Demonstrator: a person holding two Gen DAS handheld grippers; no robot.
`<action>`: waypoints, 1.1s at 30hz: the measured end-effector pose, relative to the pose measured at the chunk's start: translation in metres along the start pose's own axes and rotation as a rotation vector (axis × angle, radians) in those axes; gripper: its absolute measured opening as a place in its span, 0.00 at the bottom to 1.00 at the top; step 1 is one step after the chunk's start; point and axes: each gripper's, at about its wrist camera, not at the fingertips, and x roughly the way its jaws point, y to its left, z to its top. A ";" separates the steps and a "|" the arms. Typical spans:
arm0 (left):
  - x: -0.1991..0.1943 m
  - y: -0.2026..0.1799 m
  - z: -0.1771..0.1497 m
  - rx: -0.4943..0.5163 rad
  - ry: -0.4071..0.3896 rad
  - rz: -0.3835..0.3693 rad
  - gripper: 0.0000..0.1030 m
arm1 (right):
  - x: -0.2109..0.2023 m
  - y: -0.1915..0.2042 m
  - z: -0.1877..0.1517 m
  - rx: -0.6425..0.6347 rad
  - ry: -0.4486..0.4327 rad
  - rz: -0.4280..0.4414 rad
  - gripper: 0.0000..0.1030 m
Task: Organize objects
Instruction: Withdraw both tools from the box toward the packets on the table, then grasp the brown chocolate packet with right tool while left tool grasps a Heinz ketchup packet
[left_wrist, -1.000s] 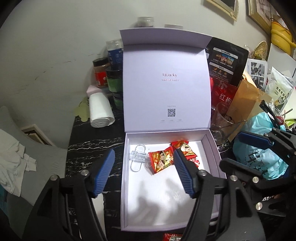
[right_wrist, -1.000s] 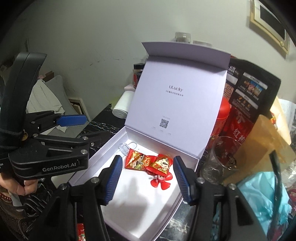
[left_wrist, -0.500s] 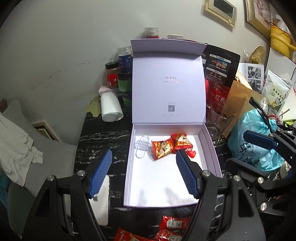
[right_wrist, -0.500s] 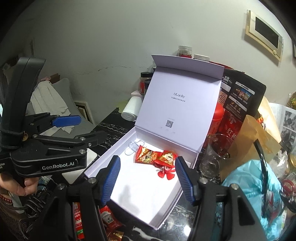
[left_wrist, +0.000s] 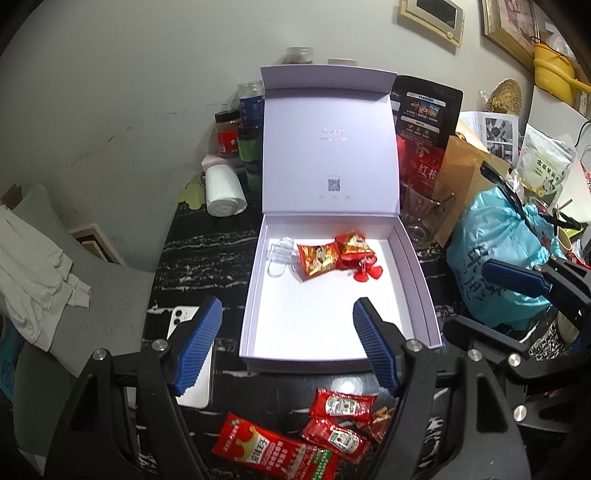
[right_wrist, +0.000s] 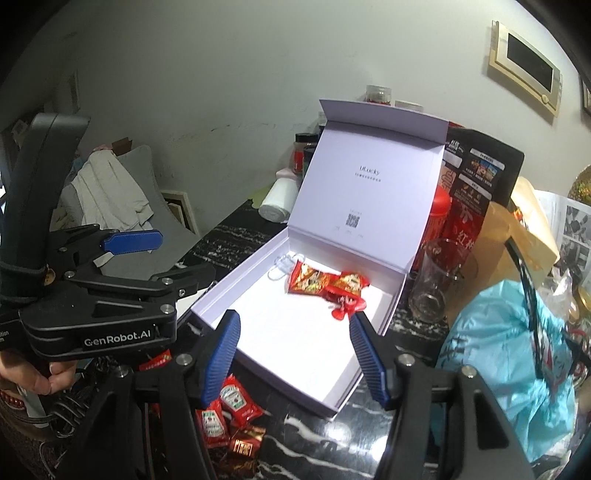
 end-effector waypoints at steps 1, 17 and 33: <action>0.000 0.000 -0.002 -0.001 0.003 0.000 0.71 | 0.000 0.000 -0.002 0.001 0.003 -0.001 0.60; 0.000 -0.003 -0.060 -0.030 0.070 -0.011 0.71 | 0.004 0.014 -0.055 0.023 0.050 0.026 0.60; 0.007 -0.001 -0.109 -0.062 0.139 -0.035 0.71 | 0.014 0.029 -0.093 0.021 0.111 0.068 0.60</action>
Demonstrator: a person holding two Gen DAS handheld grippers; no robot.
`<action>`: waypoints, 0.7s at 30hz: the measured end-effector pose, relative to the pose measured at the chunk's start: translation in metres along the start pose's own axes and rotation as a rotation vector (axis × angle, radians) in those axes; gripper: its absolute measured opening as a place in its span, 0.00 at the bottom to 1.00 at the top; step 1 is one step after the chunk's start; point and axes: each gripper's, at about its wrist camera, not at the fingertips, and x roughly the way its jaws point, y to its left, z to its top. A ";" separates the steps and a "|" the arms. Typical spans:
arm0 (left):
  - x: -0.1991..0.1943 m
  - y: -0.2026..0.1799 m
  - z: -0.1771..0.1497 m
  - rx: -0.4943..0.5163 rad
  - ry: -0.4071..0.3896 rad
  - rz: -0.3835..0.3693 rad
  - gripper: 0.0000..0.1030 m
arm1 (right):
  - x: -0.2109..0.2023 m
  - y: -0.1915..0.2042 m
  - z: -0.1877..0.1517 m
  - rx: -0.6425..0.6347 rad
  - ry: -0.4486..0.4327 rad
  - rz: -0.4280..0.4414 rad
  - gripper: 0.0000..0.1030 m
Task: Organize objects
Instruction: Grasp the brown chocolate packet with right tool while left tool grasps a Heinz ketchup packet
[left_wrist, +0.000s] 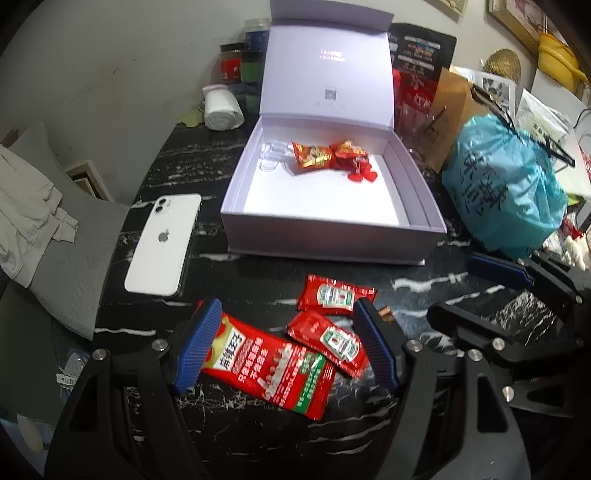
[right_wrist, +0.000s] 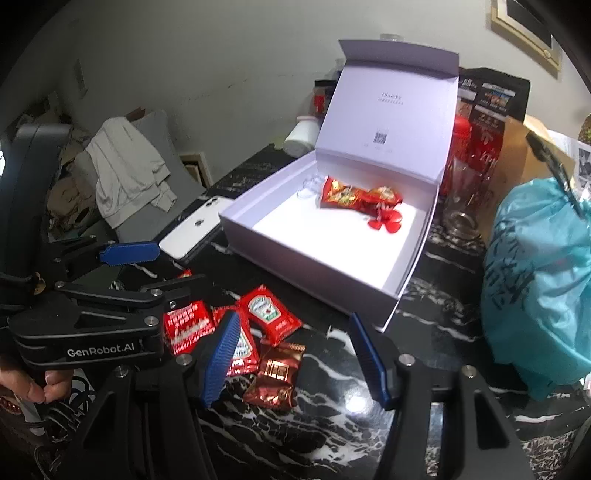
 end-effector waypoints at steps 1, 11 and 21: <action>0.002 0.001 -0.003 -0.001 0.010 0.002 0.71 | 0.003 0.000 -0.002 -0.004 0.010 -0.002 0.60; 0.022 0.010 -0.025 -0.017 0.076 -0.020 0.71 | 0.021 0.002 -0.018 -0.011 0.064 0.018 0.60; 0.038 0.025 -0.029 -0.031 0.142 -0.033 0.71 | 0.050 0.005 -0.030 -0.002 0.142 0.054 0.60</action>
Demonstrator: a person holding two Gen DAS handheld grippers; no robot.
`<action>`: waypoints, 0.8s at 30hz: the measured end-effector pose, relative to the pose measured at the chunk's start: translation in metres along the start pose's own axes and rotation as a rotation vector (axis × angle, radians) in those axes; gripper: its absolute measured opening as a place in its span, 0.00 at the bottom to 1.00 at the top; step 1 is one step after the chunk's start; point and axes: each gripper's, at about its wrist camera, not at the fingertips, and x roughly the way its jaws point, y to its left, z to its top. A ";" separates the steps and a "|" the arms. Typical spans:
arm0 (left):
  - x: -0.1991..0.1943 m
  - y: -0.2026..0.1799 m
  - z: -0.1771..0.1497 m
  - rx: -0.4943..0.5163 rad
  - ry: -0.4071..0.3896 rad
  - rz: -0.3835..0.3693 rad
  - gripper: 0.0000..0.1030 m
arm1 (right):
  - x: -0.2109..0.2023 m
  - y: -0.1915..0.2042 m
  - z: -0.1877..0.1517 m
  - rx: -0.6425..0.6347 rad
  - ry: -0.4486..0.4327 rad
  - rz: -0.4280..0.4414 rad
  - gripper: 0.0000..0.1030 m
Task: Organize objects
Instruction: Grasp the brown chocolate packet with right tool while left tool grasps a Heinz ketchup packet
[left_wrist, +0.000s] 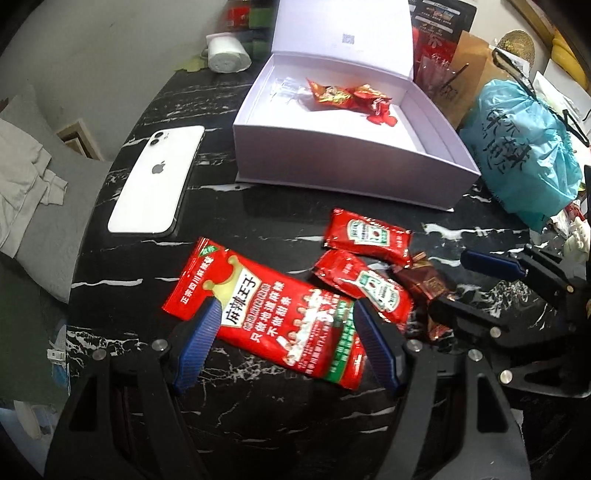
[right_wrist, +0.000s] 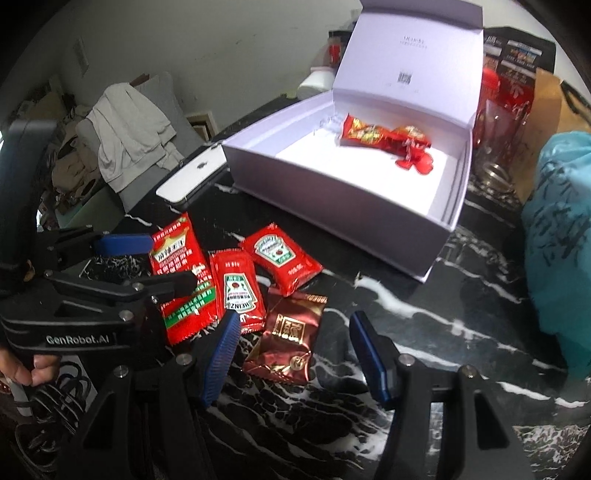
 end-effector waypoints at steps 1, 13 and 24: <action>0.001 0.001 0.001 -0.001 0.008 -0.001 0.71 | 0.003 0.000 -0.001 0.002 0.007 0.005 0.60; 0.009 0.009 0.010 0.006 0.025 -0.062 0.70 | 0.021 0.004 -0.007 -0.056 0.036 -0.051 0.50; 0.015 -0.019 0.018 0.090 0.036 -0.227 0.71 | 0.009 -0.015 -0.017 -0.031 0.023 -0.062 0.32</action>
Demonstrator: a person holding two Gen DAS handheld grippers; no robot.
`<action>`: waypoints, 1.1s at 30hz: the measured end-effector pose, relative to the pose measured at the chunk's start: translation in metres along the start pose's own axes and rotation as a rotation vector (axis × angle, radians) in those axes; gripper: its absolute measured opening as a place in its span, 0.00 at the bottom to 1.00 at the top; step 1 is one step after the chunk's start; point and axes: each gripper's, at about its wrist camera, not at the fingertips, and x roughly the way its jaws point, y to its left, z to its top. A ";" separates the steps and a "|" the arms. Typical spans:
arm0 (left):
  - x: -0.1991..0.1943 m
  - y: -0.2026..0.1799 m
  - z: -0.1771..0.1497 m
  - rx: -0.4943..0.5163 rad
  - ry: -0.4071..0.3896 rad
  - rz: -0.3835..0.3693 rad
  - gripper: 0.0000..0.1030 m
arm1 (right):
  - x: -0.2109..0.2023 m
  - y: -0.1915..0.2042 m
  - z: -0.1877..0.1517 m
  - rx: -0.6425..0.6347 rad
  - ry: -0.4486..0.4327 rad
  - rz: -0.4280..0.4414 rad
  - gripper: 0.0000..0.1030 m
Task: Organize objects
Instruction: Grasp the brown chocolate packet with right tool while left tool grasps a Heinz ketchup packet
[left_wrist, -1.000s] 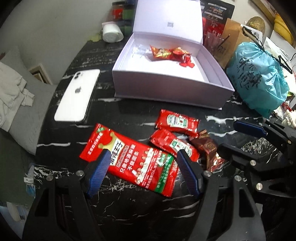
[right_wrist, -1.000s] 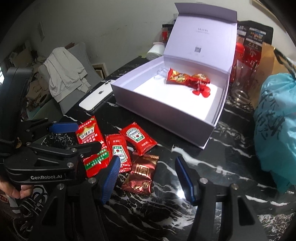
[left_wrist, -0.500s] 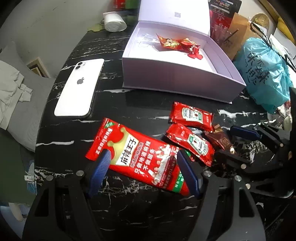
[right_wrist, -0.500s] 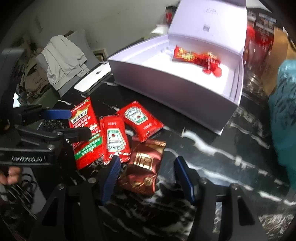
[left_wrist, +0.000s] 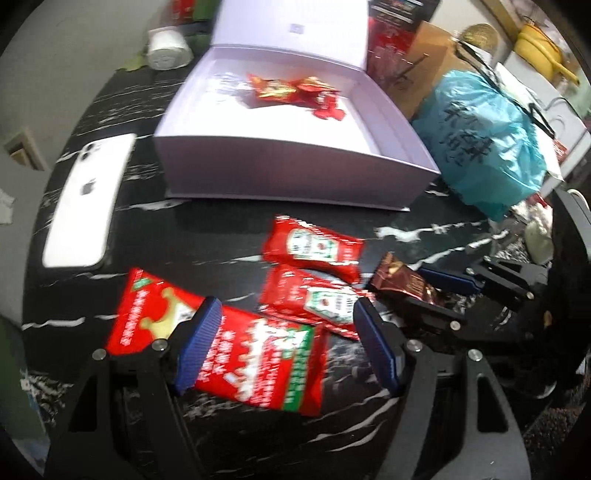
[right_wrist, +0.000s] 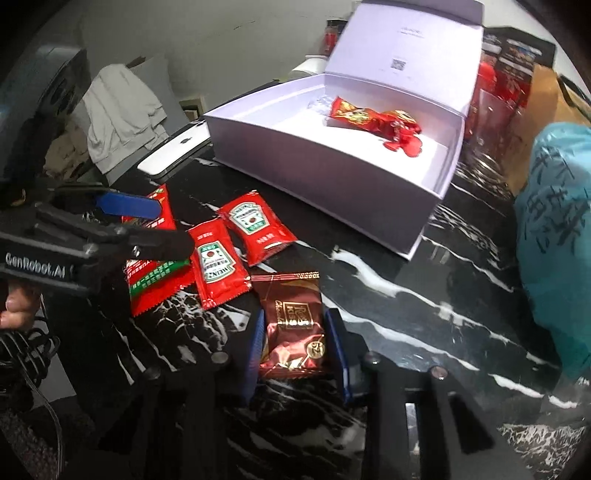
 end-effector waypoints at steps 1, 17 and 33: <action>0.002 -0.003 0.001 0.010 0.005 -0.009 0.71 | -0.001 -0.003 -0.001 0.007 0.002 0.002 0.32; 0.034 -0.043 0.008 0.244 0.125 0.124 0.83 | -0.009 -0.018 -0.009 0.016 -0.001 0.023 0.32; 0.026 -0.028 0.007 0.229 0.058 0.076 0.61 | -0.008 -0.018 -0.008 0.016 -0.012 0.050 0.32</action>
